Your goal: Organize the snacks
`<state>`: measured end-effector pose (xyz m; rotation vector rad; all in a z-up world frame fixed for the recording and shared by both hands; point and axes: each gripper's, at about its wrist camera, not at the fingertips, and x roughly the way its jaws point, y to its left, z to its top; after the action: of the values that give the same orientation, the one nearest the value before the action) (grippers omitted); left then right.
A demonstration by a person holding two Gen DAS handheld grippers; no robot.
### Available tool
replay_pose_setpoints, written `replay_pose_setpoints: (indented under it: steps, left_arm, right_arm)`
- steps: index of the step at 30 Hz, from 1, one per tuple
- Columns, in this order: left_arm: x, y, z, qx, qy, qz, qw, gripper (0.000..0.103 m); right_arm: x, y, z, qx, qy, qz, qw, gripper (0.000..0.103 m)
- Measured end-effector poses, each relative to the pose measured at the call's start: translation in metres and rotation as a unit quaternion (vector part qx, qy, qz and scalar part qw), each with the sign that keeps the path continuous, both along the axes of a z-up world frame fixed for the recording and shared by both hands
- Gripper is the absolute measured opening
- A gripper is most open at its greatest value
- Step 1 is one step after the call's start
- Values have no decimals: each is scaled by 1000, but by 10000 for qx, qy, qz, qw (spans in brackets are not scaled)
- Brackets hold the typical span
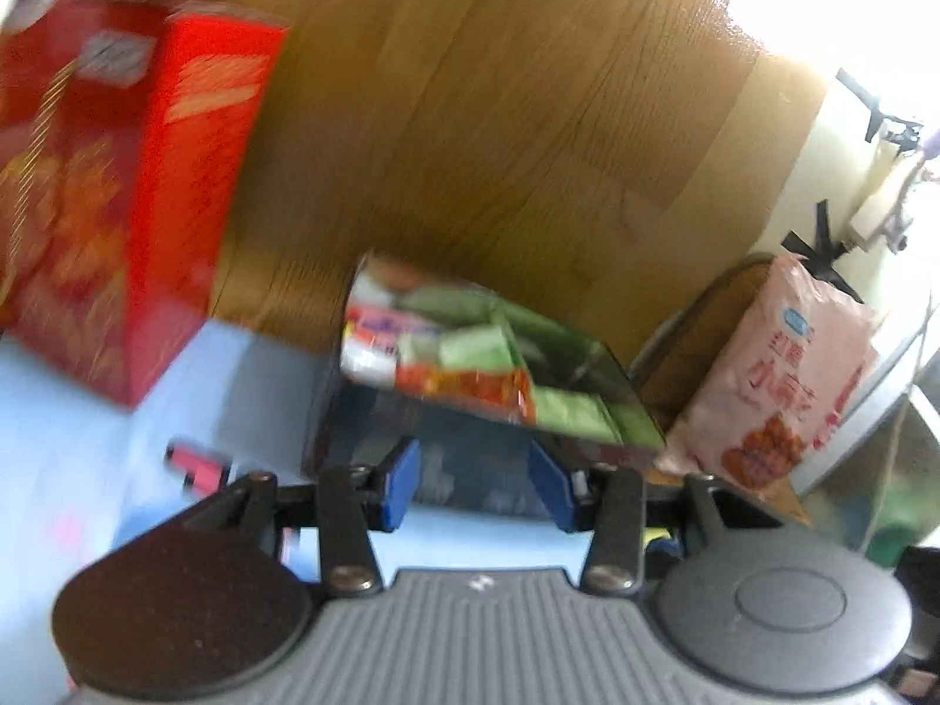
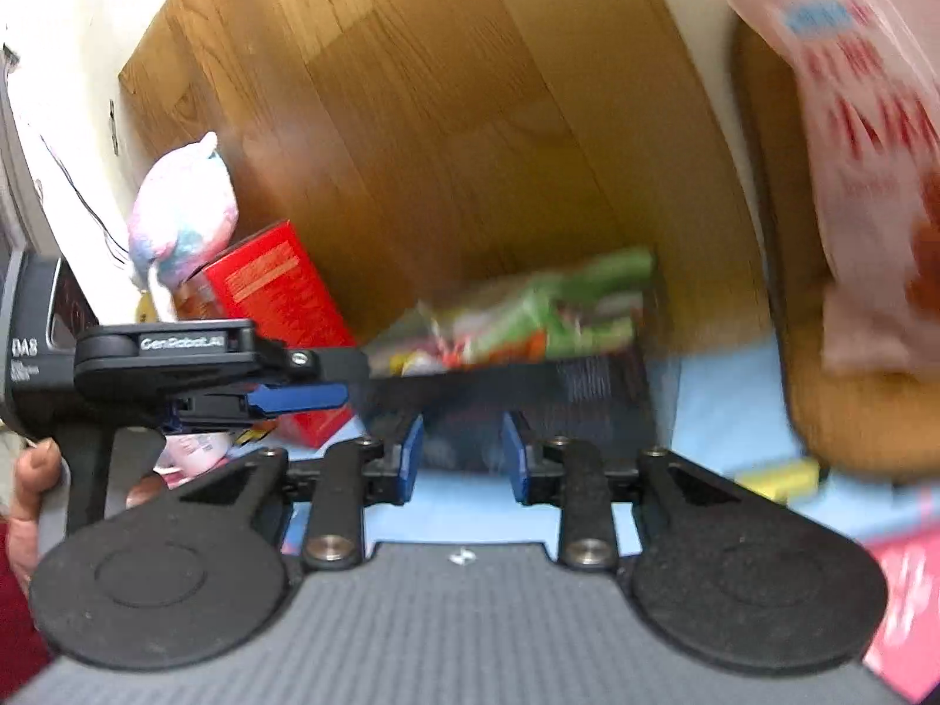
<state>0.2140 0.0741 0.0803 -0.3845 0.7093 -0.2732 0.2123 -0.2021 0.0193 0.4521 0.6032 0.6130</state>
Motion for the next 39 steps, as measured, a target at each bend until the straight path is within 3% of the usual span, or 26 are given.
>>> replay_pose_setpoints:
  steps: [6,12,17,21,23,28,33,39]
  left_arm:
    - [-70,9,-23,-212,245,-37,9995,42]
    - [-133,21,-36,-271,502,-30,9984,42]
    - [-164,24,-39,-349,618,-30,9975,45]
    - [-173,13,-35,65,508,87,9986,45]
    - [-174,7,-29,478,379,259,9978,45]
    - [-175,-7,-20,1658,72,818,9827,47]
    - [-172,-16,-23,1924,-67,902,9771,48]
    - [-169,-31,-31,2091,-168,838,9741,48]
  right_arm:
    - [-32,-3,-24,214,724,466,9961,34]
    - [-63,15,-25,67,745,799,9940,34]
    - [-81,24,-25,-52,721,898,9933,34]
    - [-92,27,-23,-143,565,802,9951,34]
    - [-100,24,-21,-194,386,614,9972,35]
    - [-122,11,-16,-154,-16,-20,9999,40]
    - [-141,6,-15,-76,-188,-340,9992,45]
    - [-157,8,-11,-299,-517,-555,9967,61]
